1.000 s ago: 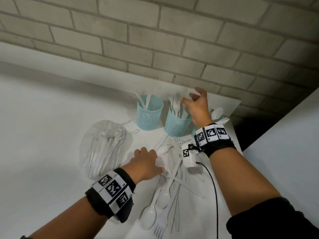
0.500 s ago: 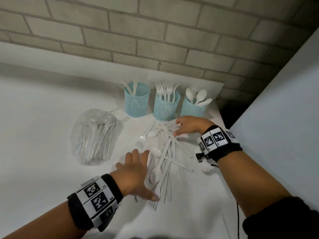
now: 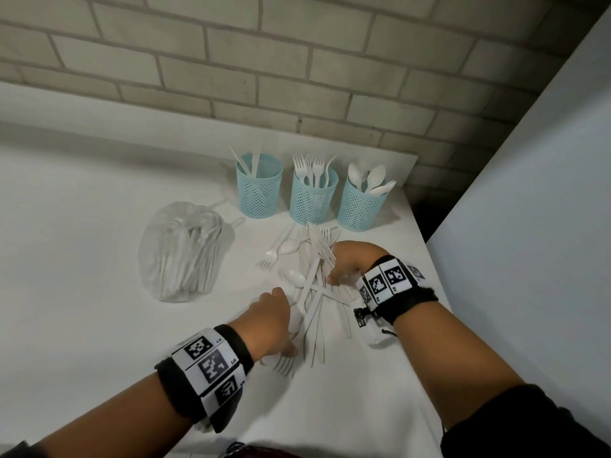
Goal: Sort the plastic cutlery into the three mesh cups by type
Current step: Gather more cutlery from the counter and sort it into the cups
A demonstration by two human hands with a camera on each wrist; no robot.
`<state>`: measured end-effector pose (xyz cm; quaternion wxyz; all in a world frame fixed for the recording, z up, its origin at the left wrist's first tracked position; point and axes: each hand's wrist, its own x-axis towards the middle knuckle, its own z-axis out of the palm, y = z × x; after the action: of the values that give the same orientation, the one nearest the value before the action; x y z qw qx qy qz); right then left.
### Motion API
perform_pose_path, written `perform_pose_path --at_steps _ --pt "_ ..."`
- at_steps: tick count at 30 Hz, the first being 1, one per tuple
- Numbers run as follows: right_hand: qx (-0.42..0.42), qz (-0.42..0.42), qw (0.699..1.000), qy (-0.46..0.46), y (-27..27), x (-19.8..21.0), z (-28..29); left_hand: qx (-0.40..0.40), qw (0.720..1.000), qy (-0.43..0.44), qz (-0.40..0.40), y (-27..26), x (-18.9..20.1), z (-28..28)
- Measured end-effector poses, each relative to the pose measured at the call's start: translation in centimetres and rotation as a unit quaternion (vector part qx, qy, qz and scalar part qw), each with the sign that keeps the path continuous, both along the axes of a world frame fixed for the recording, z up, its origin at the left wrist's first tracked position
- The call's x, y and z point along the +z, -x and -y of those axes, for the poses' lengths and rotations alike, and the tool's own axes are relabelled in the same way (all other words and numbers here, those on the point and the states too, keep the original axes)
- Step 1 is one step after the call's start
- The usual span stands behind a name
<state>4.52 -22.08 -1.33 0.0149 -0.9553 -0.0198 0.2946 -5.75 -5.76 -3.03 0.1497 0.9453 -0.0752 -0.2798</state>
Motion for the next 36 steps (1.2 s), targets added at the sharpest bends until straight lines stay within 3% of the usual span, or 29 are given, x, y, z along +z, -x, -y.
perform_pose_path --at_steps 3,7,12,27,31,34,36 --pt "0.009 -0.004 1.000 0.029 0.8 0.2 -0.7 -0.009 1.000 -0.014 -0.016 -0.2 -0.2 -0.1" --pt "-0.042 -0.021 0.998 -0.033 1.2 0.2 -1.2 -0.010 1.000 -0.013 0.000 -1.0 -0.4 -0.4" --pt "-0.107 0.026 0.987 -0.119 1.8 -0.7 -1.8 0.013 1.000 0.011 -0.007 -2.3 -0.9 -0.3" --pt "-0.232 0.118 0.944 -0.201 1.5 -2.6 -2.6 0.070 0.994 0.077 0.015 -4.6 -2.2 0.1" --pt "-0.278 0.082 0.917 -0.274 1.0 -2.6 -1.6 0.092 0.990 0.103 0.032 -4.6 -2.2 -0.2" --pt "-0.307 0.045 0.898 -0.313 0.9 -2.3 -0.8 0.065 0.992 0.086 0.061 -3.8 -2.1 0.3" --pt "-0.349 0.010 0.857 -0.379 1.0 -2.1 -0.5 0.041 0.996 0.056 0.060 -3.5 -1.8 0.6"
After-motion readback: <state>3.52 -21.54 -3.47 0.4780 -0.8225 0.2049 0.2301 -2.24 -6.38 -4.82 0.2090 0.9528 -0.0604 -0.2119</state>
